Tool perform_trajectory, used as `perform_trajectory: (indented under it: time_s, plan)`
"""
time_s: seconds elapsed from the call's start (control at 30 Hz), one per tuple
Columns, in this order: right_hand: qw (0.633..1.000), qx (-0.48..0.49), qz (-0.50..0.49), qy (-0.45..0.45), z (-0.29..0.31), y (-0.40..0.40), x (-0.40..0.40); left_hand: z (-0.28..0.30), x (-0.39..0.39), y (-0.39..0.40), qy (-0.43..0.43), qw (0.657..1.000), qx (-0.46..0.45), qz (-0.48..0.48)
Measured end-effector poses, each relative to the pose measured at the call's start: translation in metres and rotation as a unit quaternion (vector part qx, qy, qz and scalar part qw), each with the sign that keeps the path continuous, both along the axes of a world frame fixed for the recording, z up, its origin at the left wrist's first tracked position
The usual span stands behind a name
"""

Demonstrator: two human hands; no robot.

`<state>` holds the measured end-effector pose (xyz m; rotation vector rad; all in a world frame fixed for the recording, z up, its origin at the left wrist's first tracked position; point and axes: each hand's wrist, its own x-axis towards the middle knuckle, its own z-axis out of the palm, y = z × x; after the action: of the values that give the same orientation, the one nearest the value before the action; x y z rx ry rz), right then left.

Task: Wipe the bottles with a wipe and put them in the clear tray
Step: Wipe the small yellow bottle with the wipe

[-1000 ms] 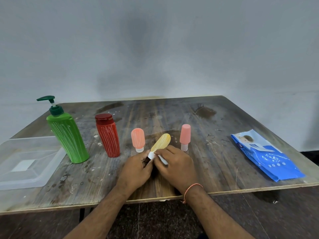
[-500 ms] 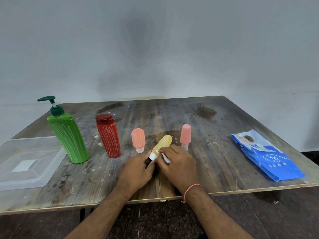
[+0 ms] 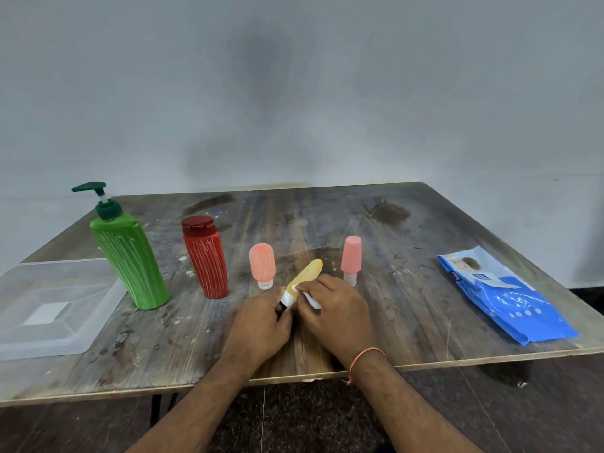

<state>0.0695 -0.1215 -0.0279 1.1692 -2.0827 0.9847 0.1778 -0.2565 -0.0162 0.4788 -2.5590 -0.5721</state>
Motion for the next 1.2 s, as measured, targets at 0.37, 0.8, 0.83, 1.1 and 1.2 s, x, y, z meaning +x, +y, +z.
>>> perform_trajectory:
  time_s: [0.37, 0.8, 0.83, 1.1, 1.2]
  plan:
    - [0.999, 0.001, 0.027, -0.023, -0.002, -0.0032, -0.0022, -0.0017, -0.0025, -0.0012, -0.015, 1.0, -0.002, -0.002]
    - [0.998, 0.012, -0.027, -0.05, 0.0017, -0.002, -0.0004, -0.0019, -0.0034, -0.0013, -0.027, 1.0, 0.013, -0.002]
    - [0.998, 0.007, -0.035, -0.058, 0.0012, -0.002, -0.0015, -0.002, -0.0033, -0.0013, -0.024, 1.0, 0.012, 0.0]
    - [0.997, 0.013, 0.001, -0.072, 0.0009, -0.0029, -0.0026, -0.0013, -0.0038, -0.0018, -0.029, 0.999, 0.018, -0.005]
    - [0.995, -0.01, -0.029, -0.092, 0.0011, -0.0032, -0.0056, -0.0007, -0.0031, 0.0001, -0.026, 1.0, 0.017, 0.005]
